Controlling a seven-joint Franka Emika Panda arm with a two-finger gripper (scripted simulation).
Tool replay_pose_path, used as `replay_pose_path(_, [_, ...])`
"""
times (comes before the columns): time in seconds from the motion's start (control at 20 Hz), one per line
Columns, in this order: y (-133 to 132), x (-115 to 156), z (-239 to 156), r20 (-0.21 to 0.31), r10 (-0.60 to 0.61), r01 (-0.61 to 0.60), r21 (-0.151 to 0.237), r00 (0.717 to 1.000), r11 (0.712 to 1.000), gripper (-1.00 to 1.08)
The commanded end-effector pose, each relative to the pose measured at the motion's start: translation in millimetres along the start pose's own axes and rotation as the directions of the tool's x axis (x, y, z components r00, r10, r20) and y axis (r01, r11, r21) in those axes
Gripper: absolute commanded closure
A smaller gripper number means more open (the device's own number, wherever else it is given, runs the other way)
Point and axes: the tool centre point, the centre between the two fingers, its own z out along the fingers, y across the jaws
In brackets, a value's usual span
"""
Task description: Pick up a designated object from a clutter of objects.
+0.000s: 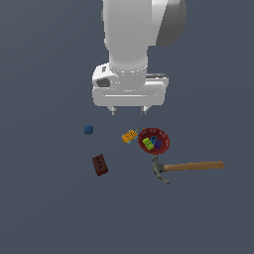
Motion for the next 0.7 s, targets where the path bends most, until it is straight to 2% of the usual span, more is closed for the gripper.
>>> replay_pose_path(0.0, [0, 0, 0, 0.0, 0.0, 0.0, 0.0, 1.0, 1.0, -0.92])
replay_pose_path(0.4, [-22, -6, 6, 0.028, -0.04, 0.041, -0.021, 0.999, 0.999, -0.92])
replay_pose_path(0.65, [-21, -5, 7, 0.028, -0.042, 0.043, -0.021, 0.999, 0.999, -0.92])
